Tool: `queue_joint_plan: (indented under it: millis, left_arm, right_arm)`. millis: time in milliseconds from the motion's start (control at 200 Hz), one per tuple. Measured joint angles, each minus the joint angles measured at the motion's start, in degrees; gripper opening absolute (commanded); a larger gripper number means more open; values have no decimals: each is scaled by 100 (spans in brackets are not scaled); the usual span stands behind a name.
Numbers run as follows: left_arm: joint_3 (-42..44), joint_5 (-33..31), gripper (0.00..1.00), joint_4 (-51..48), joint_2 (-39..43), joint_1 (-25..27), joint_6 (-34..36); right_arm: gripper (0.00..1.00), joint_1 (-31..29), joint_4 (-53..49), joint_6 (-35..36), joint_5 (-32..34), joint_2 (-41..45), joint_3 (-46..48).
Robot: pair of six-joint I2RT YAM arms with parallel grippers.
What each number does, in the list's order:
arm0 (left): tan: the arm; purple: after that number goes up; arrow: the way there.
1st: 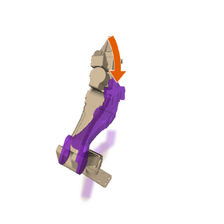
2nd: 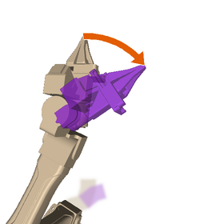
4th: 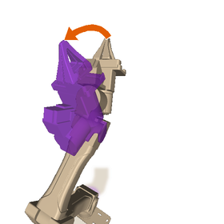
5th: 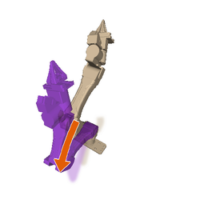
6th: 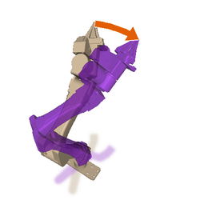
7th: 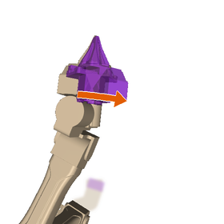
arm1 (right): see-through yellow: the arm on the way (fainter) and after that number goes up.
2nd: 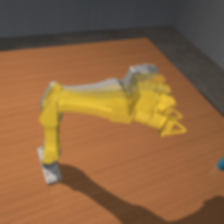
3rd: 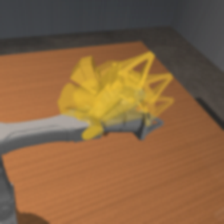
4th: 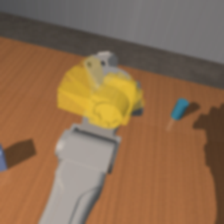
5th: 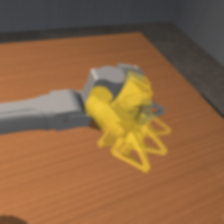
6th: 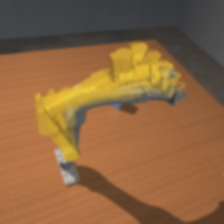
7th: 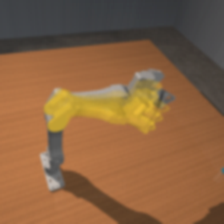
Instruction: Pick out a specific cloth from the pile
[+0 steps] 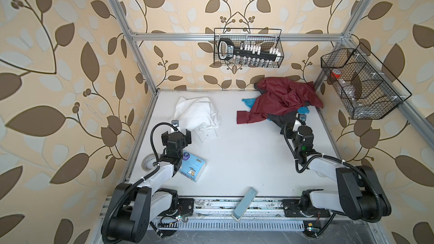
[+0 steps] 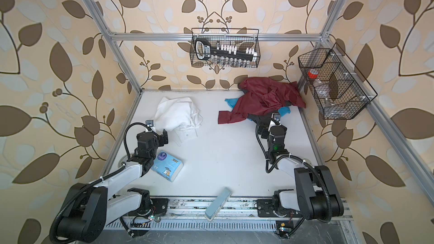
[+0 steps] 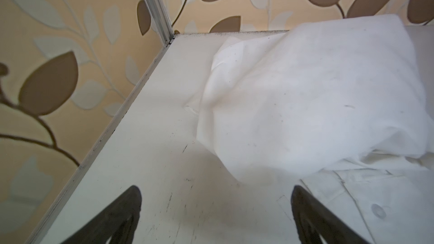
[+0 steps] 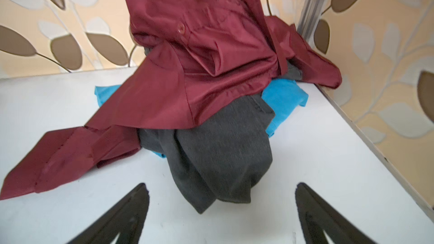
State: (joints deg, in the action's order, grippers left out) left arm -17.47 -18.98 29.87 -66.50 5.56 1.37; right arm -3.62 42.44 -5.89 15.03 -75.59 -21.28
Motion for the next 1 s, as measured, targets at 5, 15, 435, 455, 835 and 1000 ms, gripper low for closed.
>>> queue_joint_plan:
  millis: [5, 15, 435, 455, 835, 1000]
  left_arm:
    - [0, 17, 99, 17, -20, -9, -2]
    - [0, 63, 99, 61, -70, -33, -13]
    - [-44, 789, 99, 1318, -1930, -181, -173]
    - [-44, 811, 99, 1327, -1930, -190, -173]
    - [-308, 874, 99, 1270, -1930, -227, -195]
    - [-310, 907, 99, 1202, -1930, -227, -197]
  right_arm:
    - [98, 7, 46, -2, -11, 2, 15]
    - [98, 15, 92, 2, -24, 7, 28]
    - [98, 304, 839, 90, -413, 291, 350]
    - [98, 304, 841, 94, -435, 306, 363]
    - [97, 363, 1980, 101, -459, -931, 866]
    - [100, 470, 2103, 105, -645, -1040, 874]
